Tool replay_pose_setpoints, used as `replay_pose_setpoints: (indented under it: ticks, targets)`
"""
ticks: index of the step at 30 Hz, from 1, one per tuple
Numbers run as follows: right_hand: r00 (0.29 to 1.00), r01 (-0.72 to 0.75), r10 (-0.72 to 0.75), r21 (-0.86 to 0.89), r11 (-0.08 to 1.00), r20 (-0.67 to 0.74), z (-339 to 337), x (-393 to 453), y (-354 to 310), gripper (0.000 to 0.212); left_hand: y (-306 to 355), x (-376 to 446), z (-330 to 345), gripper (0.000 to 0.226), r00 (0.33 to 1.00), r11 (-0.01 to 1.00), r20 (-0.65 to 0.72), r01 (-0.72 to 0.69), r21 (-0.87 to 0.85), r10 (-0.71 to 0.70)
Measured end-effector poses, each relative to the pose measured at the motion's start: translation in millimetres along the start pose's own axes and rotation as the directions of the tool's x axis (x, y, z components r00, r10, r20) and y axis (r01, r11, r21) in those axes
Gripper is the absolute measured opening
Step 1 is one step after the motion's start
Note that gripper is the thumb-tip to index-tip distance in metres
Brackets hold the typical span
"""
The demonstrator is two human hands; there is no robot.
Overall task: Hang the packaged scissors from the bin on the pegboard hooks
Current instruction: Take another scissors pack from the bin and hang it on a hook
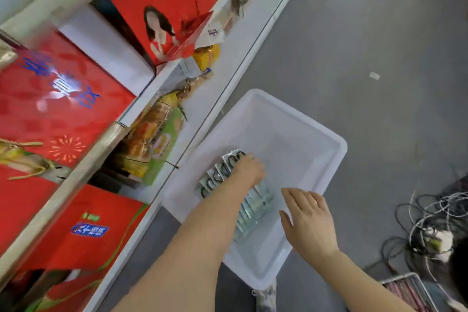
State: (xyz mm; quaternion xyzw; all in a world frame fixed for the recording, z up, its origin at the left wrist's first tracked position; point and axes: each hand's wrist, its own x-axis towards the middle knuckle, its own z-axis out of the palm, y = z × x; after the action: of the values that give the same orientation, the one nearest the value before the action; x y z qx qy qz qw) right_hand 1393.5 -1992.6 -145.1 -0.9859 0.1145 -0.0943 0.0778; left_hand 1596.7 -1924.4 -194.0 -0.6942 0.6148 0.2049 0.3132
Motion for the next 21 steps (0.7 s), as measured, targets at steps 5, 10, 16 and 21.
replay_pose_setpoints:
  ticks: [5, 10, 16, 21]
  targets:
    - [1.000, 0.026, -0.026, 0.037, 0.999, 0.010, 16, 5, 2, 0.037, -12, 21, 5, 0.037, 1.000, 1.000, -0.026, 0.006, 0.024, -0.005]
    - [0.998, 0.043, -0.046, 0.058, 0.997, 0.053, 15, 20, 3, 0.038, -33, 0, 7, 0.076, 0.998, 0.993, -0.059, 0.013, -0.119, -0.020]
    - [0.939, 0.294, -0.300, 0.059, 0.954, 0.165, 27, 43, 19, 0.049, -51, -58, 13, 0.052, 0.919, 0.599, -0.034, 0.227, -0.768, -0.392]
    - [0.542, 0.792, -0.694, -0.012, 0.611, 0.475, 62, 83, 29, 0.040, -39, -108, 29, 0.043, 0.702, -0.065, 0.135, 0.126, -0.990, -0.700]
